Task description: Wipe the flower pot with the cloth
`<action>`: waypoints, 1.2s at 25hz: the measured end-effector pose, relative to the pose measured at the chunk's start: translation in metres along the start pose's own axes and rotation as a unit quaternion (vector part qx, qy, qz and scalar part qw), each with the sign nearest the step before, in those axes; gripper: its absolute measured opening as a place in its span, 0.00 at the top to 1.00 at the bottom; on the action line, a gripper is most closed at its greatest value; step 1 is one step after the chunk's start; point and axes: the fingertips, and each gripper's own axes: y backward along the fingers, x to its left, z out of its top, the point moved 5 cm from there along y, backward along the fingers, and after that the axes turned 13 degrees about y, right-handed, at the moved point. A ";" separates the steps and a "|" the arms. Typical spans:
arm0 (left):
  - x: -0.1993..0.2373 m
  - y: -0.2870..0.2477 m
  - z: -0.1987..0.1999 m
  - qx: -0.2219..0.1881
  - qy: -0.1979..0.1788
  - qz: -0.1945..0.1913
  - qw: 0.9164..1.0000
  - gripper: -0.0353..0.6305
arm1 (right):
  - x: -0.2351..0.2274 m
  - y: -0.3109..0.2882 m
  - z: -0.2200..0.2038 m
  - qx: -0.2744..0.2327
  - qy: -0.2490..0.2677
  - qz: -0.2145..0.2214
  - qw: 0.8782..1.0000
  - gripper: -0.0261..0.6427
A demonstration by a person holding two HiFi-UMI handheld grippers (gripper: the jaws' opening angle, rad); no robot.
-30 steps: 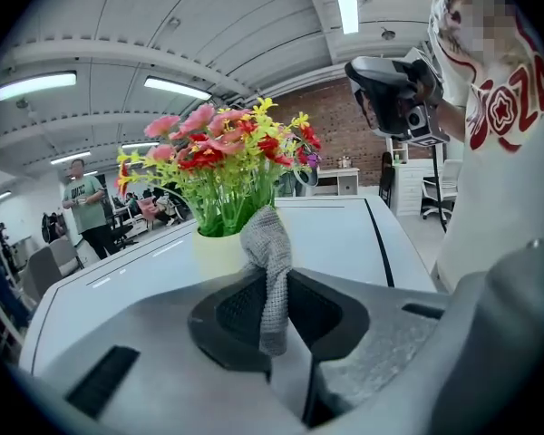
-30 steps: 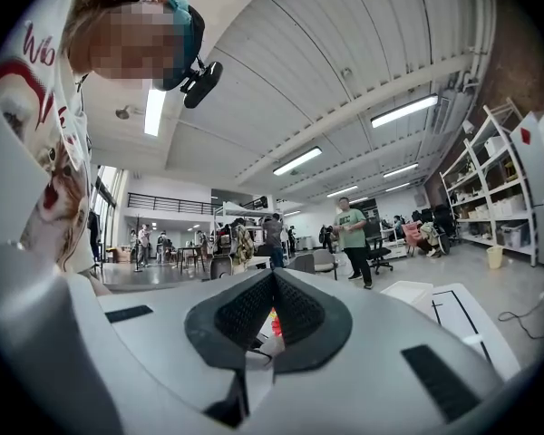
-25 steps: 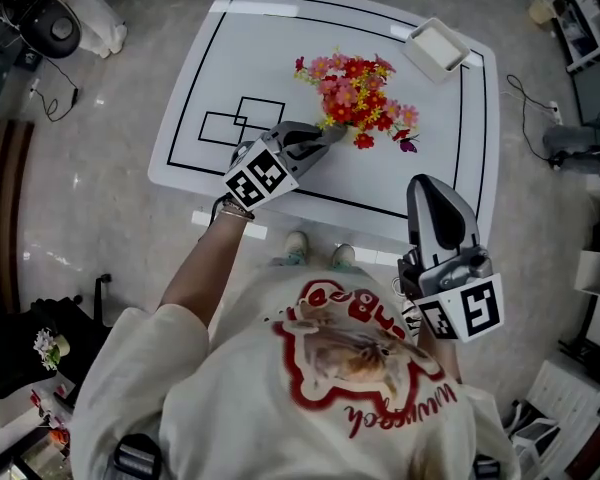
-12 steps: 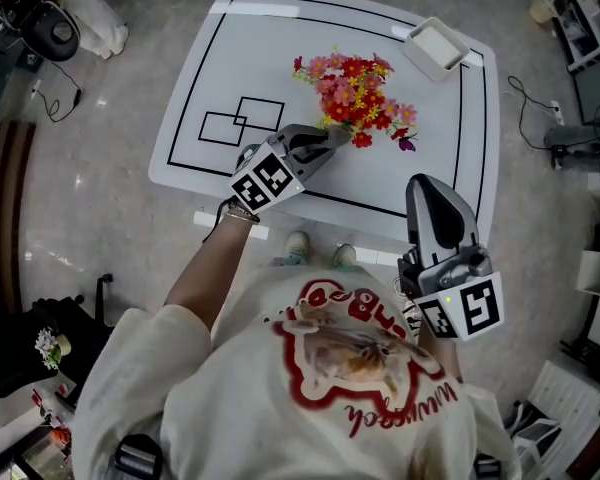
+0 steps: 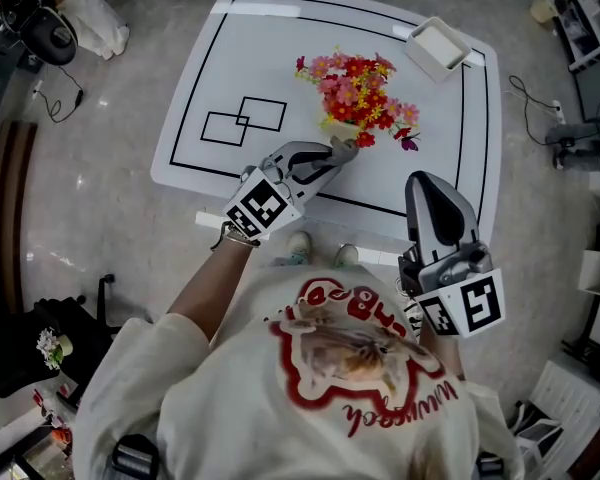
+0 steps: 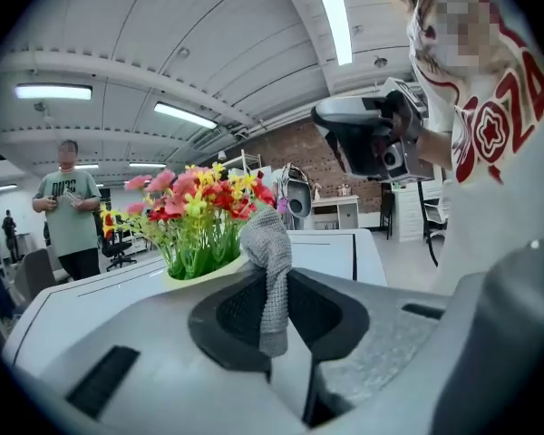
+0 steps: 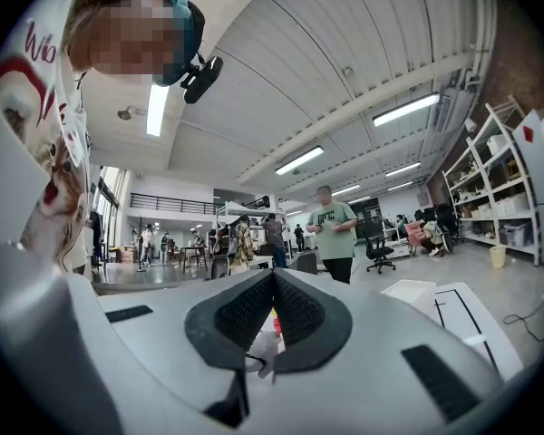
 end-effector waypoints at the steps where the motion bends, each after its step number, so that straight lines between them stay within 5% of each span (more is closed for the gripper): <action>1: -0.003 0.002 0.004 -0.010 0.002 0.000 1.000 0.88 | 0.001 -0.001 0.001 -0.001 0.000 0.002 1.000 0.96; 8: -0.020 0.025 0.046 -0.089 0.009 0.005 0.996 0.88 | 0.008 -0.009 0.007 -0.011 0.009 0.018 1.000 0.96; 15: -0.023 0.046 0.096 -0.137 -0.026 0.017 0.990 0.88 | 0.016 -0.026 0.016 -0.003 0.018 0.050 0.999 0.96; 16: -0.022 0.047 0.103 -0.143 -0.028 0.019 0.989 0.88 | 0.017 -0.030 0.018 -0.002 0.016 0.058 0.998 0.92; 18: -0.022 0.050 0.116 -0.154 -0.030 0.022 0.987 0.88 | 0.020 -0.037 0.022 0.002 0.017 0.074 0.997 0.71; 30: -0.027 0.051 0.137 -0.159 -0.054 0.016 0.986 0.88 | 0.038 -0.074 0.035 0.014 0.021 0.103 0.994 0.69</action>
